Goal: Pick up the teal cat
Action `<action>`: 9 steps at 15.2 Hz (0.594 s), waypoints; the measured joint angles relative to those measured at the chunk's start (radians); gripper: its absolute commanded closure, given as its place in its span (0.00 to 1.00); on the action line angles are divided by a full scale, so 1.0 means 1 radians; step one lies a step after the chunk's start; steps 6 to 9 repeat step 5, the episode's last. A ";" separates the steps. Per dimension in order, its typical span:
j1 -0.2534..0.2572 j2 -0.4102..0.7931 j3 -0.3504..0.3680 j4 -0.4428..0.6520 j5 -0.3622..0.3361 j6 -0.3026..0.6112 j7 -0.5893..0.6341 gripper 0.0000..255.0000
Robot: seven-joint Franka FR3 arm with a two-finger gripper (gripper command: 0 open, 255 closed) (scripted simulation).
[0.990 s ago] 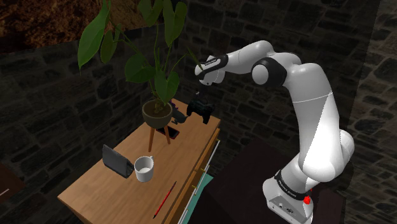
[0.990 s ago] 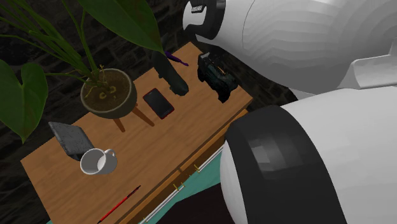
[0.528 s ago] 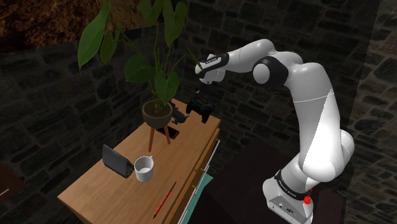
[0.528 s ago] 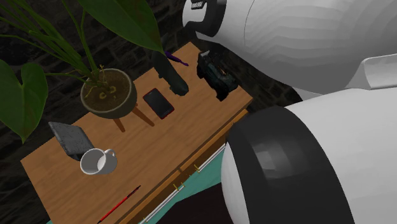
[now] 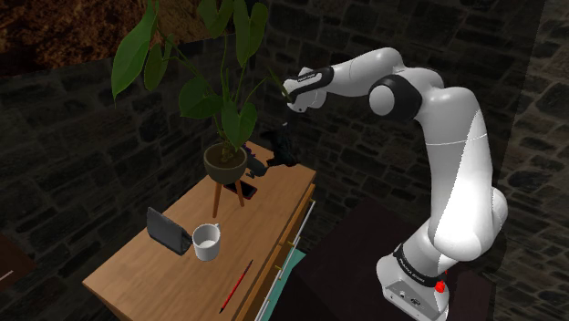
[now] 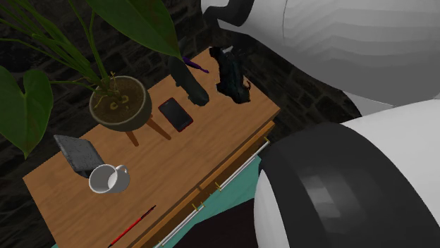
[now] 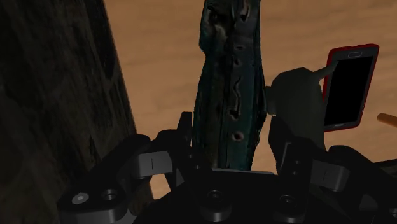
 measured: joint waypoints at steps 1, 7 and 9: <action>0.001 -0.009 -0.002 -0.001 -0.002 -0.008 0.002 1.00; 0.004 -0.038 -0.007 -0.001 -0.010 -0.036 0.012 1.00; 0.004 -0.038 -0.007 -0.001 -0.010 -0.036 0.012 1.00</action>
